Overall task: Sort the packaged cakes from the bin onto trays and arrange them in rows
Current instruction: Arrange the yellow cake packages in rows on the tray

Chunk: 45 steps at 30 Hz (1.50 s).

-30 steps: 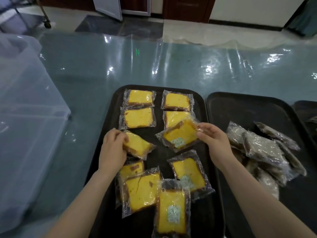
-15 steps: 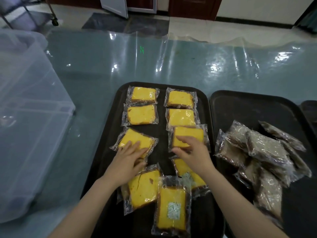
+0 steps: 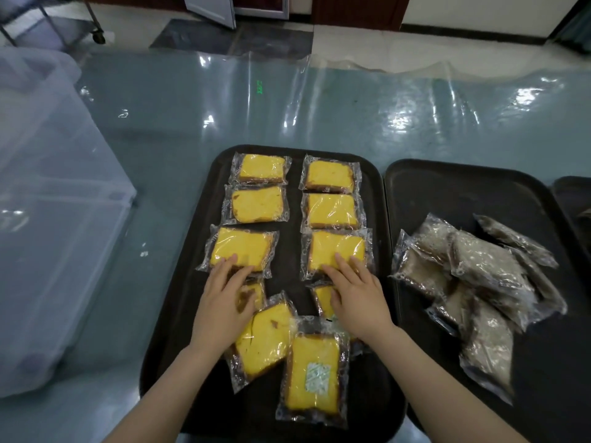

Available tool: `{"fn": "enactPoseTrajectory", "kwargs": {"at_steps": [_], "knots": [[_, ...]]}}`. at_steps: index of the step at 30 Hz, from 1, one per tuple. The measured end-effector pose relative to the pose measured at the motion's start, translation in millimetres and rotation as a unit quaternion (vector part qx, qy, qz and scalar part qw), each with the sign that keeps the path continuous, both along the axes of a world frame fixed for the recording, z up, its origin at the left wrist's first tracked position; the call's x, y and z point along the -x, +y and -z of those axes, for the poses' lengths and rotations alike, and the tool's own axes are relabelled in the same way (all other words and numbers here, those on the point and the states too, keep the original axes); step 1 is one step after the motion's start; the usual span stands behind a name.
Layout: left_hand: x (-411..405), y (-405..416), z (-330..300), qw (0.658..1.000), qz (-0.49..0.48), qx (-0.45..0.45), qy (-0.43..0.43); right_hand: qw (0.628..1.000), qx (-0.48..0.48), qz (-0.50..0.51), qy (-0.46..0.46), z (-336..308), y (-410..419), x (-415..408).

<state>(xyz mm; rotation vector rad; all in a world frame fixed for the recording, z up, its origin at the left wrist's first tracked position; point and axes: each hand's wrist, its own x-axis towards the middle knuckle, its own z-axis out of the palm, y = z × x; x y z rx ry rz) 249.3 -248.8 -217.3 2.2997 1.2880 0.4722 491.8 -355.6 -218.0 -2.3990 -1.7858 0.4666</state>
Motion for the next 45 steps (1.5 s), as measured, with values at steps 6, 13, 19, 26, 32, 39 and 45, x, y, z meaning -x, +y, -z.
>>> {"fn": "enactPoseTrajectory", "kwargs": {"at_steps": [6,13,19,26,32,39,45], "knots": [[4.6,-25.9,2.1,0.991,-0.053,0.067,0.107,0.988,-0.070,0.093,0.097,-14.9,-11.4,5.5],[11.9,-18.9,-15.5,0.977,-0.111,0.129,0.125,0.916,-0.035,0.302,0.263,-29.5,-43.0,8.8],[18.1,-6.1,-47.3,0.980,-0.111,0.129,-0.105,0.909,-0.173,0.260,0.277,-57.5,-46.3,4.1],[25.9,-1.7,-53.9,0.902,-0.035,0.277,-0.329,0.948,-0.304,0.088,0.022,-69.7,-46.9,1.9],[50.1,18.2,-36.1,0.961,-0.072,0.194,-0.181,0.996,-0.068,-0.061,0.012,-31.8,-66.3,14.2],[76.6,22.0,-39.6,0.990,-0.023,0.116,0.079,0.995,-0.052,-0.074,0.052,-33.2,-67.8,9.0],[44.1,-42.9,-26.5,0.994,0.027,0.085,0.065,0.992,-0.104,-0.010,-0.073,-29.5,-68.7,14.0]]}}
